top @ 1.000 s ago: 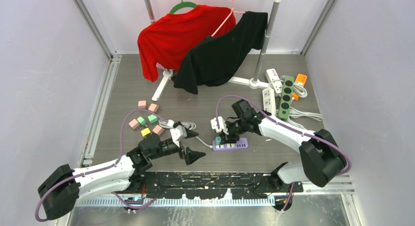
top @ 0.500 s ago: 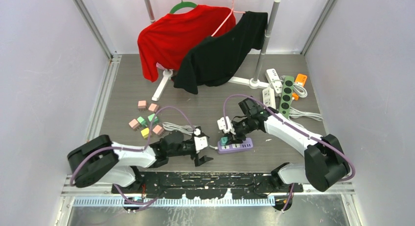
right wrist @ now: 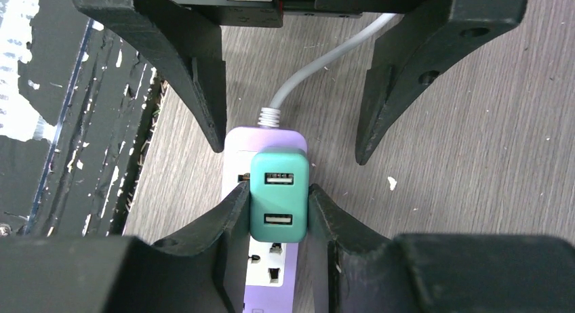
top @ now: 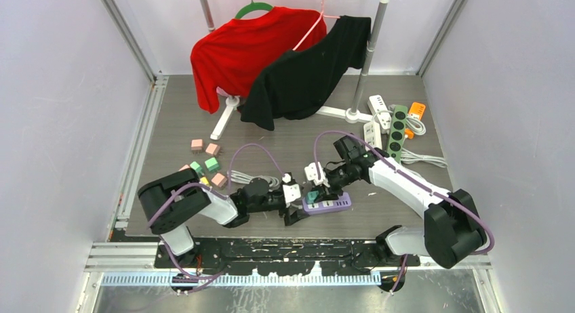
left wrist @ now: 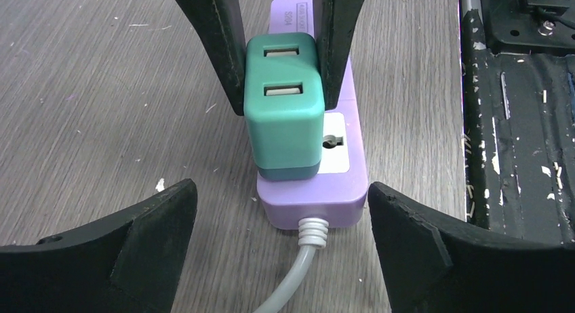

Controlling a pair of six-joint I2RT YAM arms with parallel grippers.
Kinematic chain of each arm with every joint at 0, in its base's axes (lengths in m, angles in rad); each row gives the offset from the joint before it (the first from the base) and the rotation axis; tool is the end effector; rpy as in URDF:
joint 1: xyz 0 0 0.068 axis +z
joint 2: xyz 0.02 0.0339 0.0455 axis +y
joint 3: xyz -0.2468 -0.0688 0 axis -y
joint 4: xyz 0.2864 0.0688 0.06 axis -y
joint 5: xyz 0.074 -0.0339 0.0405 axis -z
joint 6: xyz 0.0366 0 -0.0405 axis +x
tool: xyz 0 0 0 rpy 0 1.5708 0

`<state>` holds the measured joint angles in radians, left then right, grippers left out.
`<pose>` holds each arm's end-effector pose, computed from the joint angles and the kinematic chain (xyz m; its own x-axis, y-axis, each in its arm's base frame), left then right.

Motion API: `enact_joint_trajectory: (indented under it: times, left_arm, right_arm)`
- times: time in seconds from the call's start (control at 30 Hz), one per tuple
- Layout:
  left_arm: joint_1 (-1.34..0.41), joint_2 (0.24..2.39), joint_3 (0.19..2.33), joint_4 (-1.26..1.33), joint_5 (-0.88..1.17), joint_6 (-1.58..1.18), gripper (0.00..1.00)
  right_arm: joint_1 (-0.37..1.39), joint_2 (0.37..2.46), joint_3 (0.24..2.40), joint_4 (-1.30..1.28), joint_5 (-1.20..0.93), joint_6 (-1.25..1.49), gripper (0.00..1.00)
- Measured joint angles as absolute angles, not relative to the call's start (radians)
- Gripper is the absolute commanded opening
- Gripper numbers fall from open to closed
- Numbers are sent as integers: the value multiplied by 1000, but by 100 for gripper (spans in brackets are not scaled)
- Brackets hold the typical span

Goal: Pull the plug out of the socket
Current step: Remove the plug from the socket.

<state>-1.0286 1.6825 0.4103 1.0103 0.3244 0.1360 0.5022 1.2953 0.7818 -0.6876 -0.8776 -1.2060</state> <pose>0.1418 -0.2579 0.0745 -0.0008 0.2503 -0.9682 0.9799 0.1932 0.0492 0.2205 0.1532 0.1718 0.2234 -0.5584 -0.7989 -0.9602 -0.2672 -0.0817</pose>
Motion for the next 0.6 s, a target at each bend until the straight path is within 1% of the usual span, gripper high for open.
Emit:
enact_joint_trajectory:
  times: [0.1,0.27,0.3,0.37,0.43,0.47,0.57,0.6]
  left_arm:
    - [-1029,1708,411,1047,327,111,86]
    - [-1029,1762,435,1090,340,64,71]
    - [-1029,1769,437,1097,341,57,66]
    - [-1030,1781,437,1111,349,42,50]
    - [-1033,1787,437,1116,356,34,30]
    - [-1035,1788,437,1118,355,31,21]
    - [-1035,1789,437,1124,355,30,4]
    - [-1034,1789,437,1127,355,30,1]
  right_arm:
    - [500,1289,782,-688,-884,-1202,1]
    - [500,1289,784,-688,-889,-1194,1]
    - [499,1289,784,-687,-888,-1192,1]
    - [496,1289,784,-683,-888,-1187,1]
    - [494,1289,784,-676,-887,-1182,1]
    - [493,1289,785,-678,-887,-1177,1]
    - [488,1289,789,-683,-888,-1170,1]
    - [487,1289,794,-687,-889,-1168,1]
